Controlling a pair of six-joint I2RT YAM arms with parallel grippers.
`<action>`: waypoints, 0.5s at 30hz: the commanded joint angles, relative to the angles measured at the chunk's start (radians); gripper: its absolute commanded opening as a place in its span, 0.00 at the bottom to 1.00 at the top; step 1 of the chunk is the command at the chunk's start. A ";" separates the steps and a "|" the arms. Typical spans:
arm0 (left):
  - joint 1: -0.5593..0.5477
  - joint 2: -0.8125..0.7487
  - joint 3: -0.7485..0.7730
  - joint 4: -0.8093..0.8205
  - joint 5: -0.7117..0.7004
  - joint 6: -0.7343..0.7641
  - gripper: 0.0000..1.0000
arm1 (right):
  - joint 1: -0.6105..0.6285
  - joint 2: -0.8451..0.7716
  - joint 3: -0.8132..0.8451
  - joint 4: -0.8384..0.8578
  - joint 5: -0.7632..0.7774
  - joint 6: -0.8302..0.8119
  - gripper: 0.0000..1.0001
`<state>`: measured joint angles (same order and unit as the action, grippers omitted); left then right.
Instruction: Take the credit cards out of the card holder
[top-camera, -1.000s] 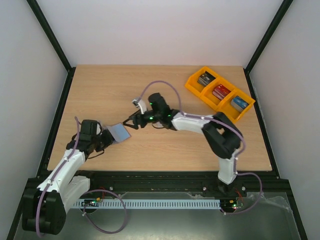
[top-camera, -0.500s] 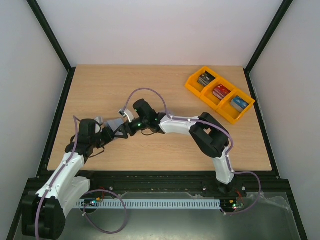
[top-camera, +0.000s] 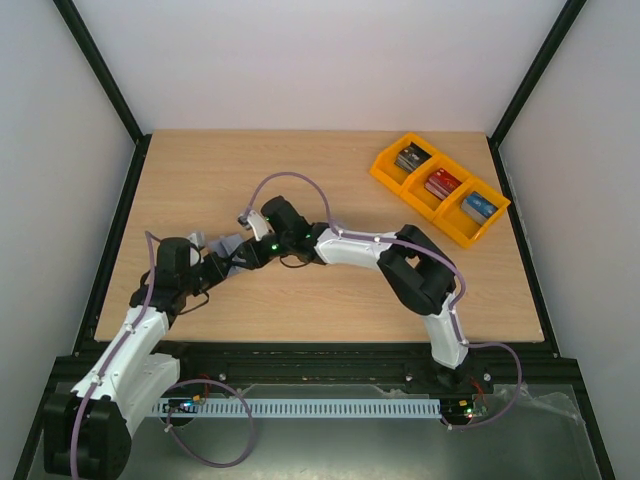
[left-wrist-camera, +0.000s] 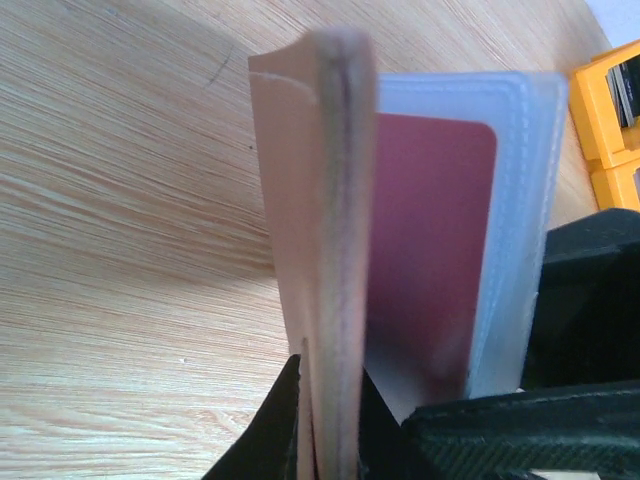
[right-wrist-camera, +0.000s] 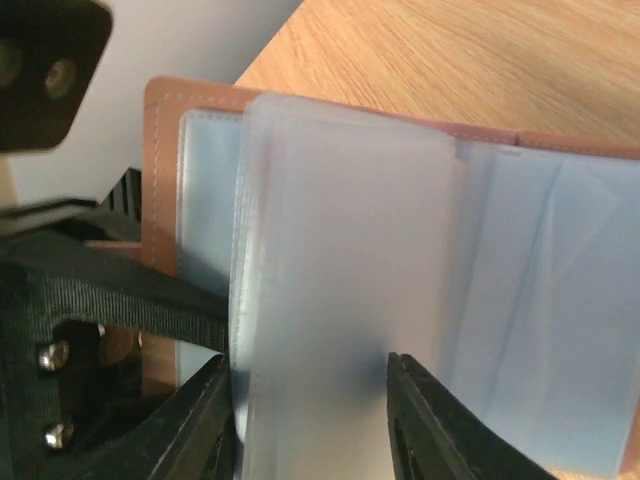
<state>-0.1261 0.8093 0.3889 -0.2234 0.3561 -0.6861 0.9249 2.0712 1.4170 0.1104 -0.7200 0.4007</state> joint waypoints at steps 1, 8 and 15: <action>-0.004 -0.016 -0.008 0.026 0.020 0.022 0.02 | 0.003 0.013 0.034 -0.038 0.047 -0.019 0.30; -0.004 -0.028 -0.005 0.031 0.022 0.051 0.02 | -0.030 -0.025 0.019 -0.043 0.021 -0.026 0.02; -0.004 -0.091 -0.018 0.095 0.087 0.062 0.09 | -0.097 -0.156 -0.049 -0.043 -0.074 -0.091 0.02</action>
<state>-0.1261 0.7635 0.3851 -0.2016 0.3729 -0.6445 0.8532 2.0304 1.3983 0.0708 -0.7403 0.3691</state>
